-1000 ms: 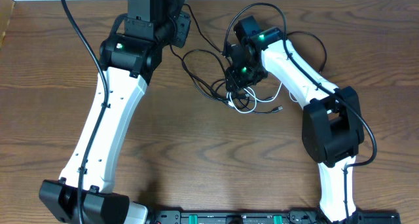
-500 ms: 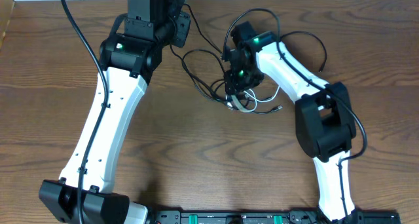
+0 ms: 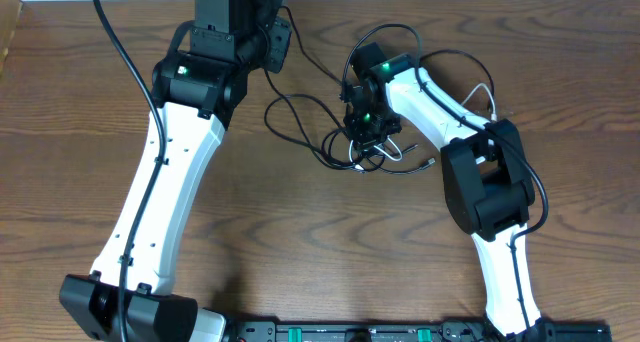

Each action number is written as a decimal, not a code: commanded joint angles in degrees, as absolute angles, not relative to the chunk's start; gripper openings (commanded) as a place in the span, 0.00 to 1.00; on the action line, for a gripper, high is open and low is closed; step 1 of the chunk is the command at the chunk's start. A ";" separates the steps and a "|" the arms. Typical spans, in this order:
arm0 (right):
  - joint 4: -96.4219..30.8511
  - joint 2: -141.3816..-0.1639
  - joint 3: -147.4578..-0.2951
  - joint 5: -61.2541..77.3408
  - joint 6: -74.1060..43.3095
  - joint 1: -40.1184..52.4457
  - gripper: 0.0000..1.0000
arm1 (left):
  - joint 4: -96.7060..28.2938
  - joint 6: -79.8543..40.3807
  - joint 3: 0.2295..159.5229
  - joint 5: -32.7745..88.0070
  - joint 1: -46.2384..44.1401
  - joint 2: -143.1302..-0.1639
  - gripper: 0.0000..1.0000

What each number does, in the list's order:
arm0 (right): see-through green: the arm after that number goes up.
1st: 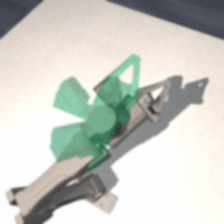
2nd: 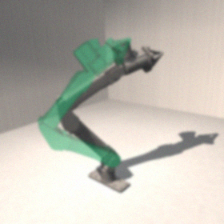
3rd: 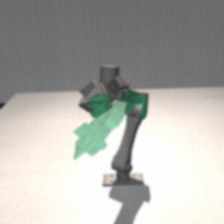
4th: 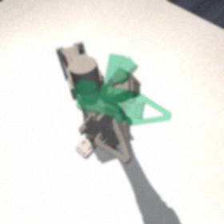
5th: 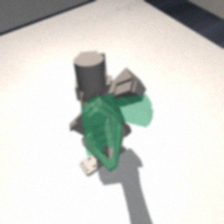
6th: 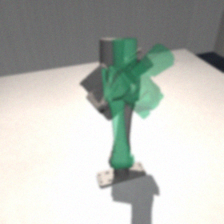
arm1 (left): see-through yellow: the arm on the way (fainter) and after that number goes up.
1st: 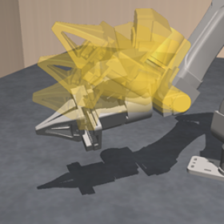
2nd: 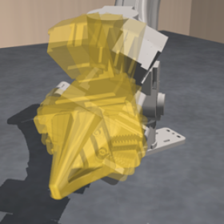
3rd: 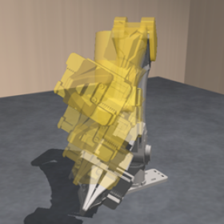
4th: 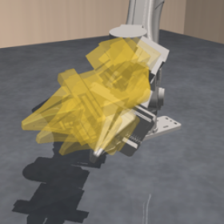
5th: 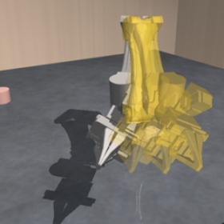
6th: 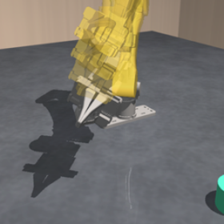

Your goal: Untangle cables

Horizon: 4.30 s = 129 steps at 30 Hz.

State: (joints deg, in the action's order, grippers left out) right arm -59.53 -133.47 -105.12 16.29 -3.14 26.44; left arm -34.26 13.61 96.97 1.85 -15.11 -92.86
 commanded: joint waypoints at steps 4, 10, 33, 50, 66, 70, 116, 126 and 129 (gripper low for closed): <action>-60.14 -135.26 -105.27 7.55 -9.30 26.41 0.01 | -34.22 14.39 96.53 1.89 -15.18 -92.03 0.07; -63.79 -134.61 -105.32 -0.40 -10.94 25.04 0.01 | -34.17 14.85 96.53 -2.20 -15.18 -92.05 0.07; -73.28 -104.12 -105.32 -9.78 -8.99 1.54 0.01 | -32.77 15.40 95.94 -6.92 -6.59 -96.55 0.08; -74.17 -93.97 -105.32 -4.36 -8.91 -17.65 0.02 | -31.64 13.74 95.72 -9.52 6.09 -97.30 0.08; -73.76 -94.00 -105.25 3.49 -5.19 -14.96 0.01 | -32.82 13.02 95.72 -6.87 2.61 -97.27 0.08; -73.71 -94.15 -105.25 3.40 -4.51 -11.57 0.08 | -32.97 13.04 95.72 -6.90 -1.23 -97.19 0.07; -73.78 -96.57 -105.25 2.13 -3.57 -8.67 0.13 | -36.86 18.35 95.72 4.93 -30.22 -82.48 0.07; -73.69 -96.57 -105.23 8.67 -0.01 -5.67 0.44 | -35.55 18.44 95.72 -3.75 -22.83 -83.33 0.97; -73.25 -96.71 -105.21 12.62 2.50 -2.70 0.44 | -35.35 19.07 95.72 -7.01 -21.08 -83.33 0.97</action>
